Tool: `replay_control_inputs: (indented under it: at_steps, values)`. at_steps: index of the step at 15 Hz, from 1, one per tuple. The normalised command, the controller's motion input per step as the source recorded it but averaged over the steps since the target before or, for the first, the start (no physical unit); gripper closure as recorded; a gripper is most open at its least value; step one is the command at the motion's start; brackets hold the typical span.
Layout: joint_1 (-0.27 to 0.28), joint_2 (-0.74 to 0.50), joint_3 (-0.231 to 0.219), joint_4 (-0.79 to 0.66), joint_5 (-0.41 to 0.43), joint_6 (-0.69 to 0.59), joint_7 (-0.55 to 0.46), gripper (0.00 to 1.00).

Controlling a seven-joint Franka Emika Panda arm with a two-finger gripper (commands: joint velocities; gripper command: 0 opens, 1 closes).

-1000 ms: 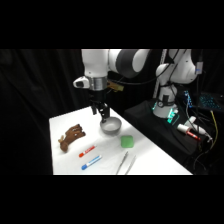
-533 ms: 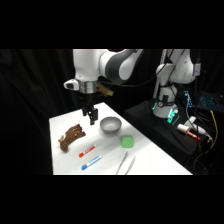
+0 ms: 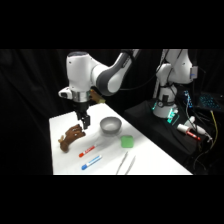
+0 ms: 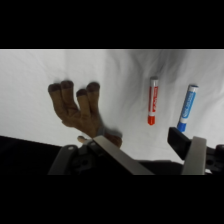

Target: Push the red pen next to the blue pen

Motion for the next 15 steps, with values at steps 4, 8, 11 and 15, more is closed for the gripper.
replay_control_inputs:
  at_steps: [4, 8, 11, 15]
  values:
    - [-0.081, 0.38, 0.013, 0.39, 0.013, 0.07, -0.07, 0.00]
    - [-0.093, 0.33, 0.028, 0.37, 0.052, 0.03, -0.12, 0.00]
    - [-0.080, 0.28, 0.056, 0.30, 0.081, 0.03, -0.14, 0.00]
    - [-0.075, 0.25, 0.078, 0.25, 0.099, 0.03, -0.15, 0.00]
